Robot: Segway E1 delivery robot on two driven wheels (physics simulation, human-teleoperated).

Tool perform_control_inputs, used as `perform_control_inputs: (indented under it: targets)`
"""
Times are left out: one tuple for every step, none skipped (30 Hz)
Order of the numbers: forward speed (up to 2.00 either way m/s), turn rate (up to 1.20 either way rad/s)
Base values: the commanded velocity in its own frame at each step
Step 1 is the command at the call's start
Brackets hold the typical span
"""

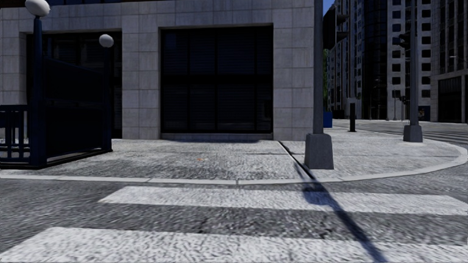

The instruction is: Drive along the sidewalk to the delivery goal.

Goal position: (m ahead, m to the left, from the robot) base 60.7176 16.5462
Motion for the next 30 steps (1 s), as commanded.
perform_control_inputs:
  targets:
    - [2.0,-0.16]
    - [2.0,-0.24]
    - [2.0,-0.26]
    - [2.0,-0.26]
    - [2.0,-0.27]
    - [2.0,-0.27]
    - [2.0,-0.27]
    - [2.0,-0.27]
    - [2.0,-0.27]
    - [2.0,-0.27]
    - [2.0,-0.27]
    - [2.0,-0.27]
    - [2.0,-0.27]
    - [2.0,-0.27]
    - [2.0,-0.27]
    - [2.0,-0.27]
    - [2.0,-0.27]
    - [2.0,-0.27]
    - [2.0,-0.27]
    - [2.0,-0.27]
    - [2.0,-0.27]
    - [2.0,-0.27]
    - [2.0,-0.27]
    - [2.0,-0.27]
    - [1.95,-0.27]
    - [1.95,-0.27]
    - [1.89,-0.27]
    - [1.84,-0.27]
    - [1.79,-0.27]
    - [1.69,-0.27]
